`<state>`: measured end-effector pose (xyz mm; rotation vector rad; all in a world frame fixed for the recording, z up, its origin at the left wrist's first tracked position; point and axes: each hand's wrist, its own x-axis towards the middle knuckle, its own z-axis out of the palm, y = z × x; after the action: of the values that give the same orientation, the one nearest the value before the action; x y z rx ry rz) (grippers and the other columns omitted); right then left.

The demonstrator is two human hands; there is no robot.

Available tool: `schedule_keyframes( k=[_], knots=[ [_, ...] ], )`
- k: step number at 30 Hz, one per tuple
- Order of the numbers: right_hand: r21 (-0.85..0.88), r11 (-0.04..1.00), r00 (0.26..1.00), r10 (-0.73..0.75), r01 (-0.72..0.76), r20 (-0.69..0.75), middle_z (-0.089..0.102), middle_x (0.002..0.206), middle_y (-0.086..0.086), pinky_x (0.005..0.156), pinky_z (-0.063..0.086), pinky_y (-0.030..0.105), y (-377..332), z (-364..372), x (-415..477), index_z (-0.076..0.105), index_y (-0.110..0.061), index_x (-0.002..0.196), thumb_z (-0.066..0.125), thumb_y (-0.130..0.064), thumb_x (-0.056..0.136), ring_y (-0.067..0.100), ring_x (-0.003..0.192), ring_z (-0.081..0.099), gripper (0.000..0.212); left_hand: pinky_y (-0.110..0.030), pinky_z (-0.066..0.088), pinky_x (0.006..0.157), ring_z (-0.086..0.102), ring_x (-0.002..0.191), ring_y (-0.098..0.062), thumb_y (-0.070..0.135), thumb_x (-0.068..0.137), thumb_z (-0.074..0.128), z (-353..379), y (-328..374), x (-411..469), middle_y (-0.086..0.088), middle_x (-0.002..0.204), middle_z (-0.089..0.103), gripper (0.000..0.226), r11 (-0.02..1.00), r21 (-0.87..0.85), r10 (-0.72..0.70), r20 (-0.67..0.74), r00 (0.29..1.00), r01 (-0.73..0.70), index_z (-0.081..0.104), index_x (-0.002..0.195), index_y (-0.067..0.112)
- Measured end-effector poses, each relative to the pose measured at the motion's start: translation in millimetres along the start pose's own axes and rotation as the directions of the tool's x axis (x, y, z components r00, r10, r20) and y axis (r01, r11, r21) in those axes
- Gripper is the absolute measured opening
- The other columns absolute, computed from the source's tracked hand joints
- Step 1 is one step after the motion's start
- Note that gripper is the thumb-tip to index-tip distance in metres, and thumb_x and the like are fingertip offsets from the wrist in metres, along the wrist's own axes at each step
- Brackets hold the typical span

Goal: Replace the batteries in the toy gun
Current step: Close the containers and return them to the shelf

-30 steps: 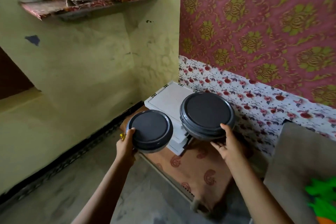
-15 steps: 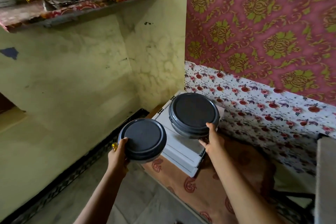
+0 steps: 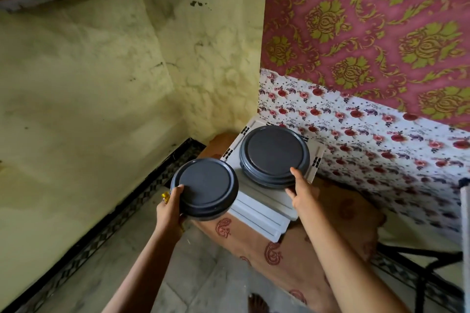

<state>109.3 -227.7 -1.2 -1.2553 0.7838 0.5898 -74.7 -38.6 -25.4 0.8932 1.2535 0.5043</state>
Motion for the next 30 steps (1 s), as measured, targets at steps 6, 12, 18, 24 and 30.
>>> schedule_keyframes(
  k=[6, 12, 18, 24, 30],
  knots=[
    [-0.066, 0.964, 0.961, -0.264, 0.258, -0.088, 0.057, 0.075, 0.001, 0.07, 0.051, 0.026, 49, 2, -8, 0.062, 0.0, 0.091, 0.065, -0.035, 0.083, 0.015, 0.076, 0.065, 0.036, -0.026, 0.045, 0.057, 0.057, 0.071, -0.015, 0.025, 0.089, 0.06, -23, 1, 14, -0.004, 0.082, 0.06, 0.02, 0.996, 0.09, -0.028, 0.105, 0.994, 0.018, 0.057, 0.101, 0.01],
    [-0.23, 0.92, 0.948, -0.304, 0.319, 0.097, 0.055, 0.07, -0.004, 0.061, 0.046, 0.02, 145, 0, -41, 0.06, -0.018, 0.084, 0.059, -0.041, 0.086, 0.009, 0.066, 0.054, 0.023, -0.031, 0.047, 0.065, 0.059, 0.08, -0.02, 0.025, 0.088, 0.063, -57, -10, 26, -0.008, 0.094, 0.062, 0.014, 0.977, 0.2, -0.119, 0.216, 0.969, 0.075, 0.06, 0.094, 0.012],
    [-0.259, 0.963, 0.975, -0.016, 0.075, 0.222, 0.066, 0.1, -0.004, 0.079, 0.055, 0.033, 201, -8, -59, 0.06, -0.021, 0.104, 0.069, -0.037, 0.078, 0.014, 0.09, 0.064, 0.032, -0.032, 0.049, 0.073, 0.059, 0.091, -0.024, 0.025, 0.087, 0.064, -52, -41, 31, -0.01, 0.1, 0.062, 0.011, 0.935, 0.339, -0.214, 0.299, 0.93, 0.106, 0.058, 0.092, 0.016],
    [-0.058, 0.993, 0.995, -0.102, 0.102, 0.005, 0.064, 0.092, 0.011, 0.063, 0.057, 0.029, 203, -23, -9, 0.059, -0.008, 0.097, 0.065, -0.008, 0.082, 0.022, 0.079, 0.064, 0.016, -0.031, 0.051, 0.077, 0.059, 0.096, -0.02, 0.037, 0.089, 0.061, 0, -81, 49, -0.004, 0.107, 0.063, 0.023, 0.903, 0.426, -0.24, 0.409, 0.881, 0.048, 0.06, 0.104, 0.019],
    [0.033, 0.988, 0.987, -0.148, 0.15, -0.069, 0.063, 0.084, 0.002, 0.059, 0.055, 0.02, 192, -23, 67, 0.059, -0.008, 0.103, 0.067, -0.013, 0.082, 0.013, 0.075, 0.062, 0.023, -0.034, 0.055, 0.07, 0.06, 0.076, -0.018, 0.062, 0.089, 0.042, 58, -126, 95, -0.005, 0.089, 0.066, 0.051, 0.819, 0.546, -0.084, 0.422, 0.903, -0.179, 0.062, 0.102, 0.016]
  ],
)
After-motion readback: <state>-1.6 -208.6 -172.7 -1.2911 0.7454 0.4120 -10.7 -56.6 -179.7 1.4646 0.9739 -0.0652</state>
